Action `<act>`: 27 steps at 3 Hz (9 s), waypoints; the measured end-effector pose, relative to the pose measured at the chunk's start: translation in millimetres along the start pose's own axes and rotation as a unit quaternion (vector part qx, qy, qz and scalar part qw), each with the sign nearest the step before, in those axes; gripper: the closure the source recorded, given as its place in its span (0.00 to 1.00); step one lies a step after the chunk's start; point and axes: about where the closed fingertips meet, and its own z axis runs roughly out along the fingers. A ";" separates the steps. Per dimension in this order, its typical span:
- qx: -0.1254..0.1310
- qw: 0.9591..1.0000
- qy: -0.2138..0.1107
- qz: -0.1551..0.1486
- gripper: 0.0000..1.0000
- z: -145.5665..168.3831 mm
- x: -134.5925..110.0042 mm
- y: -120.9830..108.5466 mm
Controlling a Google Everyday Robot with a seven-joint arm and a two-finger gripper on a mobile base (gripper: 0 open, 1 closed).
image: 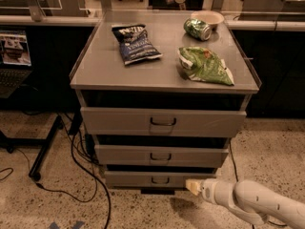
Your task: Open bottom drawer
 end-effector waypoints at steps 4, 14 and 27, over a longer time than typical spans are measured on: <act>-0.017 0.999 -0.037 -0.009 1.00 39.7 10.9 -42.6; 0.133 0.983 -0.114 0.063 1.00 138.3 21.1 -205.9; 0.114 0.959 0.172 0.194 1.00 104.5 134.6 -212.1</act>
Offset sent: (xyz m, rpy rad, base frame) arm 0.0010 0.0034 -0.0149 0.0074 0.0059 -0.0457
